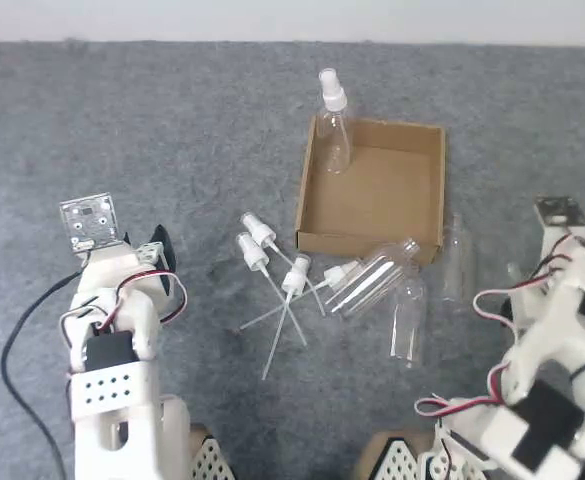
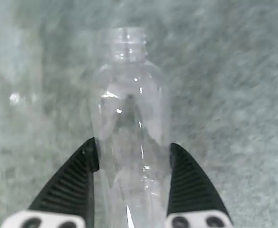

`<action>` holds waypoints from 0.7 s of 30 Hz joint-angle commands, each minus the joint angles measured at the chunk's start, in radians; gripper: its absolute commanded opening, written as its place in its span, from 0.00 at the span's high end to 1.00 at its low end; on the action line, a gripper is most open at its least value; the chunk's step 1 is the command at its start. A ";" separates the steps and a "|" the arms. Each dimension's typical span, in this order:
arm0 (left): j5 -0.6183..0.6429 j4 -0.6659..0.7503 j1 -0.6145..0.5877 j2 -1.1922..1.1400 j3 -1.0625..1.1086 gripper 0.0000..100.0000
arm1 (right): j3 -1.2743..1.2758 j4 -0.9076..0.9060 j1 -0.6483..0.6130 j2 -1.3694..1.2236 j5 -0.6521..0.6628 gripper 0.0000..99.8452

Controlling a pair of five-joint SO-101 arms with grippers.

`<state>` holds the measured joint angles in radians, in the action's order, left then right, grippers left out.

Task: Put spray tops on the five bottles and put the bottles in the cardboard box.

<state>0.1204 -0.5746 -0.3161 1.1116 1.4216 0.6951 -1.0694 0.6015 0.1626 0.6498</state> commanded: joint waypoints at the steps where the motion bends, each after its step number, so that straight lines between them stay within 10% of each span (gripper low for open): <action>1: -0.005 0.020 0.005 0.025 -0.007 0.84 | 0.074 0.036 0.013 0.136 0.049 0.99; 10: -0.005 0.020 0.005 0.025 -0.007 0.84 | 0.089 0.053 0.008 0.166 0.051 0.74; 21: -0.005 0.018 0.008 0.025 -0.007 0.84 | -0.150 -0.134 -0.105 0.153 0.041 0.72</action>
<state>0.1204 -0.5746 -0.3099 1.1116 1.4216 0.6674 -1.1247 0.5692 0.2685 0.6882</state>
